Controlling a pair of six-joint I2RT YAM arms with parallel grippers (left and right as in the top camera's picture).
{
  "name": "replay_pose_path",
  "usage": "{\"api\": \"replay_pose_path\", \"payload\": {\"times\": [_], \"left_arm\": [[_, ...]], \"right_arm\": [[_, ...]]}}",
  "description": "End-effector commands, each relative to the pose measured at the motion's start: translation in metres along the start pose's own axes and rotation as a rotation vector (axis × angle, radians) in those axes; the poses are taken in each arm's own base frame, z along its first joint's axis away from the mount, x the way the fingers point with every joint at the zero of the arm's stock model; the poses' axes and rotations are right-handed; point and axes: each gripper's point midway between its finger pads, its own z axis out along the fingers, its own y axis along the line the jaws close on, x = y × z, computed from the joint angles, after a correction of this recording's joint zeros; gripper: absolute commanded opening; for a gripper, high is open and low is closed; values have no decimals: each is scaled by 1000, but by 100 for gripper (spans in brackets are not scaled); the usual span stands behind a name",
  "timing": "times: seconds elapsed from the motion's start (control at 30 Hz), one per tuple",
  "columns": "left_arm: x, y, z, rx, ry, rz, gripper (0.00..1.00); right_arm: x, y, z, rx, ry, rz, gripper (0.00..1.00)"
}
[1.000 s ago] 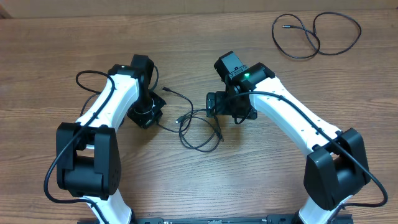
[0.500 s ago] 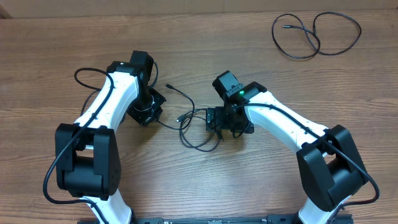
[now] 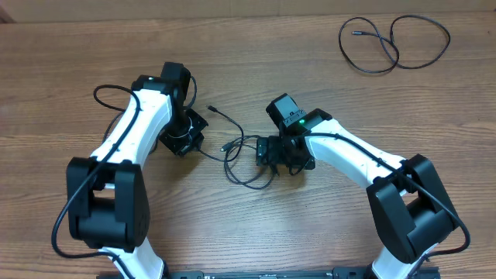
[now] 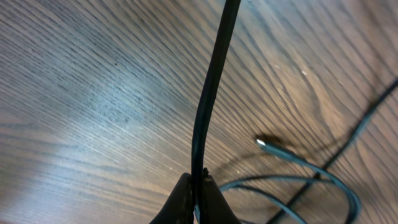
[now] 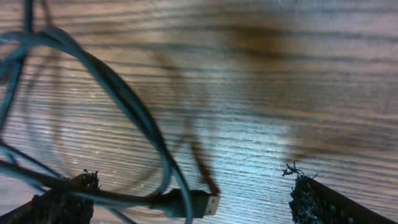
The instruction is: Untangle cables
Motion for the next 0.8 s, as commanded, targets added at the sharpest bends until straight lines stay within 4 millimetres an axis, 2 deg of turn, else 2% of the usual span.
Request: {"api": "replay_pose_path", "payload": {"times": [0.0,0.27,0.53,0.77], "left_arm": [[3,-17,-39,110,-55,82,4],[16,-18,-99,244,-158,123,4],[33,-9,-161,392,-292,158,4],[43,0,-194,471,-379,173,4]], "right_arm": [[1,-5,4,24,-13,18,100],[-7,-15,3,82,-59,61,100],[-11,-22,2,119,-84,70,100],[-11,-22,2,119,-85,70,100]]}}
